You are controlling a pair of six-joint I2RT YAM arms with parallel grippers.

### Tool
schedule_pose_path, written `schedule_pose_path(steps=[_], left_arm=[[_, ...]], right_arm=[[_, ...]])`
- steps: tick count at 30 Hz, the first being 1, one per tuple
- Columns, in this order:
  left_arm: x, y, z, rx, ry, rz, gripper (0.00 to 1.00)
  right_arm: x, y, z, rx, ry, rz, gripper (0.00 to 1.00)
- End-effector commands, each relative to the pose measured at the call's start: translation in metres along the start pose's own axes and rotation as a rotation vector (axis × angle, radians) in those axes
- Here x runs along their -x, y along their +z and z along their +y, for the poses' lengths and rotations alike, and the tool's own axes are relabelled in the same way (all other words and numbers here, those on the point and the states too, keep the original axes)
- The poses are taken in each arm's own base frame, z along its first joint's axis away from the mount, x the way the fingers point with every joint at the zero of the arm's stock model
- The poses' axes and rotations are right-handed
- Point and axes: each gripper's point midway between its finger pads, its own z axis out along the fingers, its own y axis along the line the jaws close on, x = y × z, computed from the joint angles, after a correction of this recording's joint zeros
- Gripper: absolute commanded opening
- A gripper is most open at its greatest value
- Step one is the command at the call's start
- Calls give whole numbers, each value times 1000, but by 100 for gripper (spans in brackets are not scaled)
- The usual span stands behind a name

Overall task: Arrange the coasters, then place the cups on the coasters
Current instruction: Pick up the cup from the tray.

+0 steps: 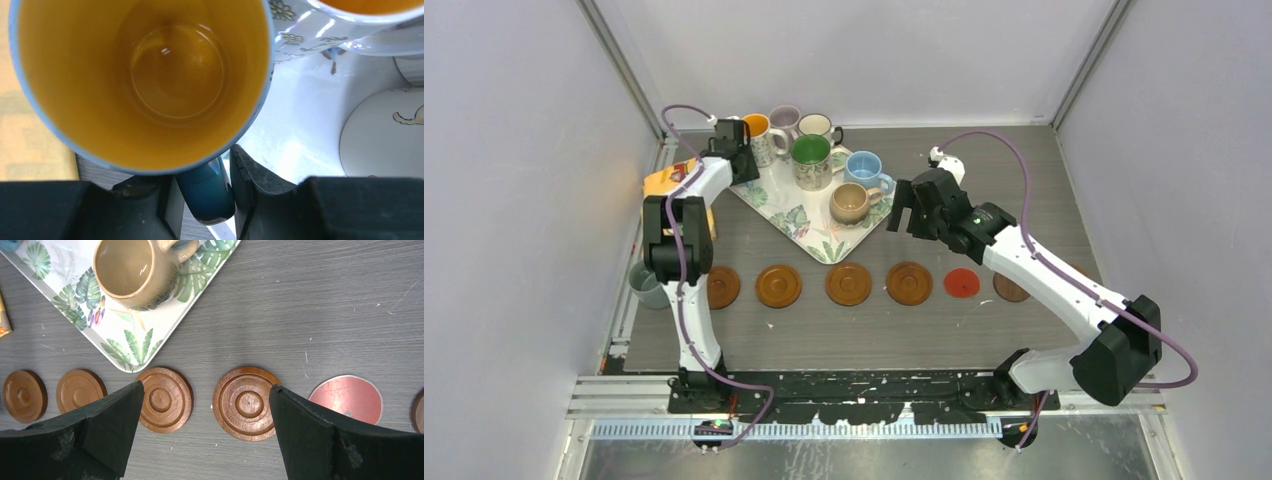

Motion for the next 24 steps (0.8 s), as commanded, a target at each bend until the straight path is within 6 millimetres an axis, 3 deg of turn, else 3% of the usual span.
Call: schedule_pose_path(steps=[1, 6, 11, 24], left_arm=[[11, 3, 5, 30, -25, -19, 35], [16, 0, 5, 29, -30, -36, 23], [21, -7, 6, 35, -20, -55, 1], [31, -37, 2, 27, -14, -125, 0]], right_arm=[[20, -4, 12, 35, 15, -55, 100], [19, -6, 11, 38, 17, -59, 100], [21, -6, 14, 54, 22, -65, 100], [21, -6, 15, 66, 18, -68, 100]])
